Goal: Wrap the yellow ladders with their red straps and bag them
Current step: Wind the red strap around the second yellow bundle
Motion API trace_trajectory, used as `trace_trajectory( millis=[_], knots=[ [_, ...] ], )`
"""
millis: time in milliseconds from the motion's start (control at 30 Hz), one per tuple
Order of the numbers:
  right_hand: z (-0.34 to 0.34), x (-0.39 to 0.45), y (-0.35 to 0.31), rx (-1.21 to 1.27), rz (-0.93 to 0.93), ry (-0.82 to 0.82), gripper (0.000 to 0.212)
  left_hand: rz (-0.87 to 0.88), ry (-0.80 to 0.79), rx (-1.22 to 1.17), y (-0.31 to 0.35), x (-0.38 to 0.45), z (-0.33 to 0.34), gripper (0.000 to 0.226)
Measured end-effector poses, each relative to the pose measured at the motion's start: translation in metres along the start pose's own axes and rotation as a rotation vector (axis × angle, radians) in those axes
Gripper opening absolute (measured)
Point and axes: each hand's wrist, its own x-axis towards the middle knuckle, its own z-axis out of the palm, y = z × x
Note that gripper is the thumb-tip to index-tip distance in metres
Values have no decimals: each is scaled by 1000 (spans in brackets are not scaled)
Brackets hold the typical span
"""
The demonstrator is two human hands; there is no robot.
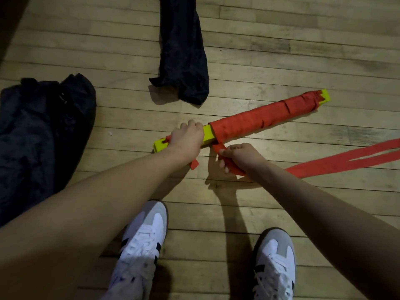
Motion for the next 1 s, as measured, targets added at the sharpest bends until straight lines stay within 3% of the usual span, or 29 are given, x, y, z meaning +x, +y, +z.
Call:
trace_trajectory(
  millis=[133, 300, 500, 667, 1000],
  knots=[
    [-3, 3, -2, 13, 5, -64, 17, 33, 125, 51, 2, 2, -3, 38],
    [-3, 5, 2, 131, 39, -156, 11, 200, 194, 154, 10, -9, 8, 31],
    [-4, 3, 14, 168, 104, -184, 14, 249, 129, -152, 4, -35, 21, 35],
    [-3, -3, 19, 168, 64, -160, 18, 160, 68, -210, 10, -36, 18, 44],
    [-3, -5, 8, 225, 71, -107, 8, 26, 61, 3, 13, -4, 0, 38]
  ],
)
